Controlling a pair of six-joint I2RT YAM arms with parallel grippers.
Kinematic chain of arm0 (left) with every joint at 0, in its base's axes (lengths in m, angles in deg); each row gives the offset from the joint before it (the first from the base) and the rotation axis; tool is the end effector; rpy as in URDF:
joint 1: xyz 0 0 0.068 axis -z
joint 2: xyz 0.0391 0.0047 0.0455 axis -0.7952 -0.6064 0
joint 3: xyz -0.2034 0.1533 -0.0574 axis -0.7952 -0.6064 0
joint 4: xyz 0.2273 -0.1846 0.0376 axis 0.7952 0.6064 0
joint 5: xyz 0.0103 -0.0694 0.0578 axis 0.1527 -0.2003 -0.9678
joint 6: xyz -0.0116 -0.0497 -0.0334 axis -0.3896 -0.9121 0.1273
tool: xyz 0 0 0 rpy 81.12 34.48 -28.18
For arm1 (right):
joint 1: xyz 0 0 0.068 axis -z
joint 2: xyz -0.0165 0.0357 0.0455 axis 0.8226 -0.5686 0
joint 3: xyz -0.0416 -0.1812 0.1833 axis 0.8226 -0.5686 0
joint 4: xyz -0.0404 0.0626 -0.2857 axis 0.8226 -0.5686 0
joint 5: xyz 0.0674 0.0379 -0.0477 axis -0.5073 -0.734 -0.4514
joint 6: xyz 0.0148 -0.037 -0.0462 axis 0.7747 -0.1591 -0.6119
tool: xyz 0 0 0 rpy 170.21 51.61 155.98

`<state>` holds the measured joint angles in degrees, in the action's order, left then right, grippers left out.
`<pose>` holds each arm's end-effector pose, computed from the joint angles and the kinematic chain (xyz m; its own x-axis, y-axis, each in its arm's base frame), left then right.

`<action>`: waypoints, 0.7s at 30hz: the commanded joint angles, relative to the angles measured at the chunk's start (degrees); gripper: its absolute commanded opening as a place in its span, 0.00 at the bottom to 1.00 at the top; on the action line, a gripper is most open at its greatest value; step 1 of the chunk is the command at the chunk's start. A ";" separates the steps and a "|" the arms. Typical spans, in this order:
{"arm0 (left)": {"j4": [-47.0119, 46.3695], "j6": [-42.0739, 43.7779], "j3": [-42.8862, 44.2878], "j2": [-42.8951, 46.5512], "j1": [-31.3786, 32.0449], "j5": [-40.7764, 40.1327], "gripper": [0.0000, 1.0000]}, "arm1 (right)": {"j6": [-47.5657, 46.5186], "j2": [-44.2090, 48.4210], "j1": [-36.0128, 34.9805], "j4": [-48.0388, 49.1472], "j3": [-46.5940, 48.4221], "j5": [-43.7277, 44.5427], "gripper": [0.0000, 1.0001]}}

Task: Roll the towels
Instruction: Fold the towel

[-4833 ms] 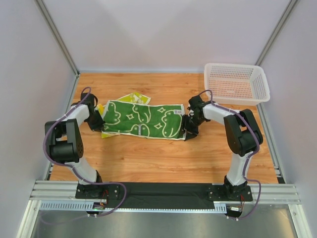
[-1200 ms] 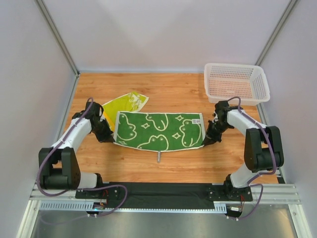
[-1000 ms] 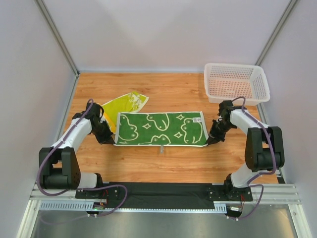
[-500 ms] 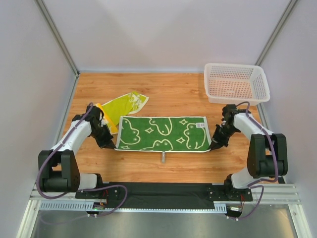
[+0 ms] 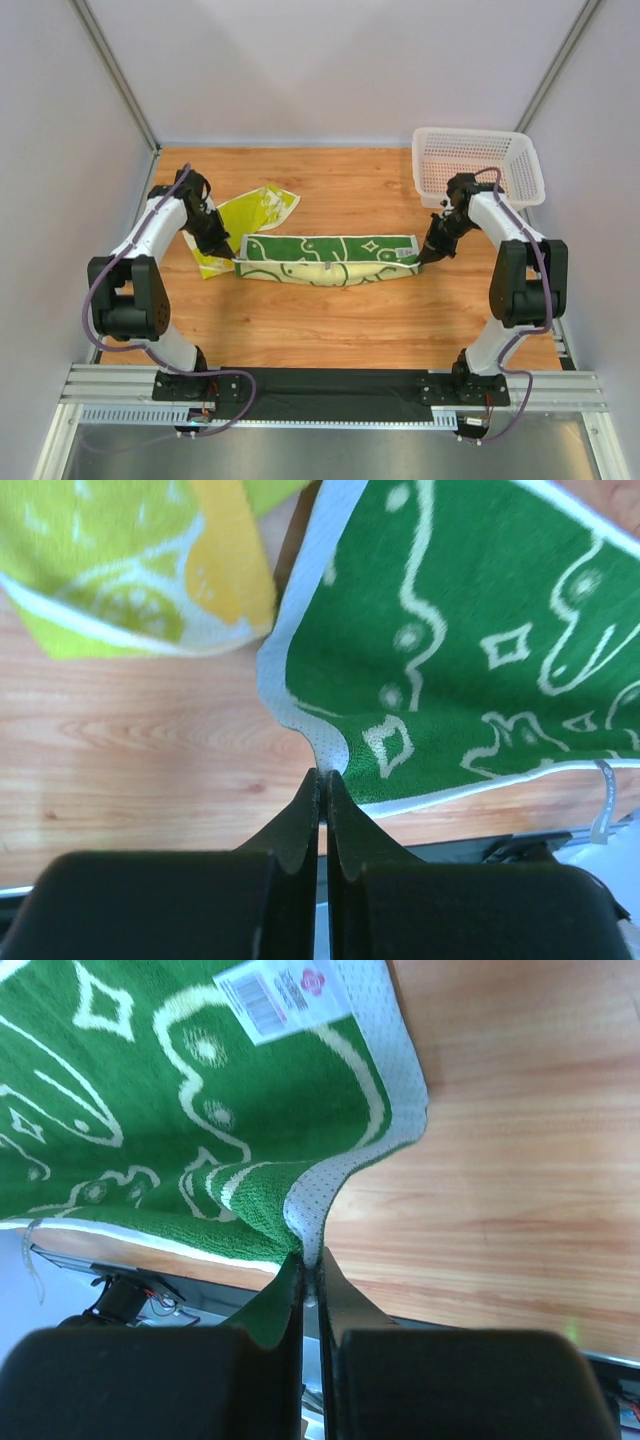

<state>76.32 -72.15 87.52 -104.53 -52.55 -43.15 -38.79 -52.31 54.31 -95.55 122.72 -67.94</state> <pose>0.3320 -0.0136 0.2025 -0.8811 -0.4719 -0.0320 -0.4346 0.8345 -0.3386 0.3412 0.0227 0.1769 -0.9237 0.3635 0.1207 0.3825 0.8581 0.3427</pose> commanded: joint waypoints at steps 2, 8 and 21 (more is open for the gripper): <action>2.14 1.66 7.44 -5.14 -0.21 1.61 0.00 | -0.87 -4.00 0.34 -1.20 5.35 -1.53 0.00; 1.70 2.18 12.89 -10.51 -0.21 0.65 0.00 | -0.87 -9.36 0.25 -1.02 9.49 -1.79 0.00; 1.79 2.45 19.23 -18.15 -0.30 0.30 0.00 | 0.36 -15.17 0.34 -0.32 14.59 -1.18 0.00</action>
<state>77.24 -70.42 104.52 -121.66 -52.55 -42.76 -38.93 -66.70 54.31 -95.88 134.74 -68.77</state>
